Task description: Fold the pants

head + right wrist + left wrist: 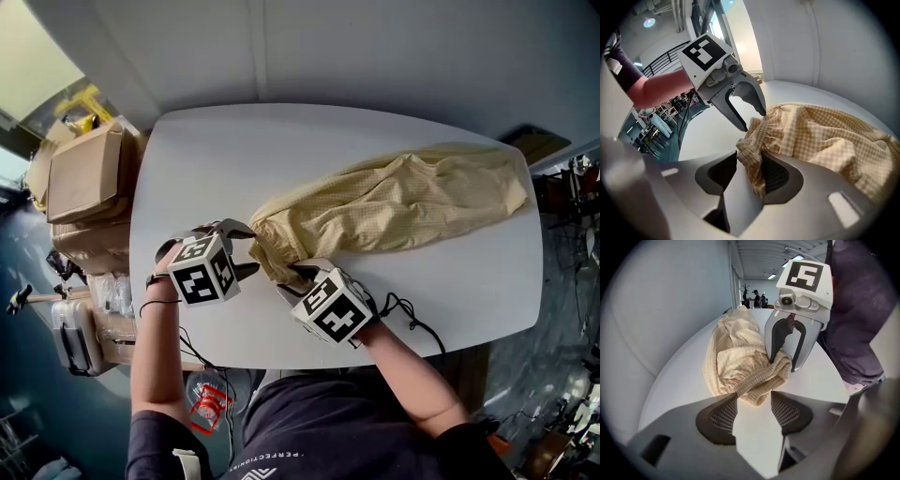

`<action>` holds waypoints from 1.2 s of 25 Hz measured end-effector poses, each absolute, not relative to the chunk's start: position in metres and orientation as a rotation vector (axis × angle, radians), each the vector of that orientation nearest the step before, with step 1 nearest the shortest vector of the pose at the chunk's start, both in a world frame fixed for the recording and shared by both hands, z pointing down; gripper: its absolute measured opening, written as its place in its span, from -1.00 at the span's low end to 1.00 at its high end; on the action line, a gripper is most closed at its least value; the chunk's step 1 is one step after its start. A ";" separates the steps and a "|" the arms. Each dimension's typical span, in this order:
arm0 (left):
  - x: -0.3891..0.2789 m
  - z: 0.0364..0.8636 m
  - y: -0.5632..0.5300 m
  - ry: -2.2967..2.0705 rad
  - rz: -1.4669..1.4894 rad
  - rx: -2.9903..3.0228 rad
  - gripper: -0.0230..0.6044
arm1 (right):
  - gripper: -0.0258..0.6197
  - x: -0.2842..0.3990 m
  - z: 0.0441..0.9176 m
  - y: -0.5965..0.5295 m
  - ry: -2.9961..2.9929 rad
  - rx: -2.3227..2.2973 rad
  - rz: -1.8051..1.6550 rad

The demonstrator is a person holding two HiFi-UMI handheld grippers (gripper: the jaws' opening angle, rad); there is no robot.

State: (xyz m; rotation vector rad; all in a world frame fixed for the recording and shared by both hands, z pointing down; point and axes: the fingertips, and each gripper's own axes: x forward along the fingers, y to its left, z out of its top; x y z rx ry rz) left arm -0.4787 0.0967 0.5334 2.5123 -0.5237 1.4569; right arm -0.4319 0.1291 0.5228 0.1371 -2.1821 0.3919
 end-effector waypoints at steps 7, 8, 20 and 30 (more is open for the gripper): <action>-0.479 0.539 0.093 -0.508 1.465 2.512 -0.32 | -0.50 -0.432 0.526 0.125 -2.186 0.167 0.301; -0.479 0.538 0.091 -0.512 1.458 2.510 -0.38 | -0.51 -0.432 0.526 0.124 -2.187 0.172 0.289; -0.482 0.538 0.091 -0.507 1.544 2.503 -0.78 | -0.64 -0.434 0.518 0.124 -2.211 0.164 0.288; -0.495 0.513 0.112 -0.611 1.458 2.469 -0.79 | -0.66 -0.443 0.497 0.146 -2.248 0.081 0.410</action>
